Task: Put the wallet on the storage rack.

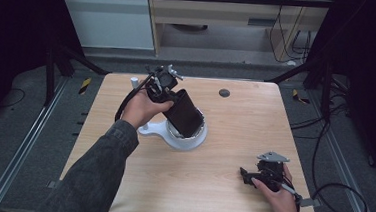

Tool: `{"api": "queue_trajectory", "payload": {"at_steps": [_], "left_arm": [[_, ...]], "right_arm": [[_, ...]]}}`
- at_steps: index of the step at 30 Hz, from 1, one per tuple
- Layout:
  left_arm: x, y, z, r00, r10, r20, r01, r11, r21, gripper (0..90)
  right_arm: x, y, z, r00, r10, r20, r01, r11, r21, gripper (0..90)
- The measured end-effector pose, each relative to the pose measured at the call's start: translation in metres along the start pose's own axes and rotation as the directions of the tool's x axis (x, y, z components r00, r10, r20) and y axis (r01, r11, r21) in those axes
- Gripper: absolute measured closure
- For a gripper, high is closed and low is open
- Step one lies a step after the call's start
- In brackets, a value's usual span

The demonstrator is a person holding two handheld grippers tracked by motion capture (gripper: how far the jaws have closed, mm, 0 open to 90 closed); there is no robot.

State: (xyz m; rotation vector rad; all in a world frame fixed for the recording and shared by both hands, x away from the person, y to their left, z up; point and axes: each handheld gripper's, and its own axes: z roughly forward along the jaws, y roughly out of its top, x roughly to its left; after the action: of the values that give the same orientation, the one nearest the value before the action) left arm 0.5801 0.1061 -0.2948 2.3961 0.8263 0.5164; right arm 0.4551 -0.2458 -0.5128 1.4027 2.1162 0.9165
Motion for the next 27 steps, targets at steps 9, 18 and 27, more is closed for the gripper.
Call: {"api": "queue_trajectory", "payload": {"at_steps": [9, 18, 27], "left_arm": [[-0.001, 0.0, -0.011, 0.9998, 0.005, -0.016, -0.006, 0.9986, -0.052, 71.4], [-0.002, 0.0, -0.023, 0.9989, 0.012, -0.045, -0.017, 0.9935, -0.112, 69.5], [-0.009, -0.005, -0.041, 0.9964, 0.034, -0.078, -0.047, 0.9837, -0.173, 53.0]], "right_arm": [[0.0, 0.0, 0.0, 1.0, -0.004, -0.001, 0.004, 1.0, -0.001, 3.6], [0.0, 0.0, 0.0, 1.0, -0.004, -0.002, 0.004, 1.0, -0.001, 3.6], [0.0, 0.0, 0.0, 1.0, -0.004, -0.002, 0.004, 1.0, 0.0, 3.6]]}}
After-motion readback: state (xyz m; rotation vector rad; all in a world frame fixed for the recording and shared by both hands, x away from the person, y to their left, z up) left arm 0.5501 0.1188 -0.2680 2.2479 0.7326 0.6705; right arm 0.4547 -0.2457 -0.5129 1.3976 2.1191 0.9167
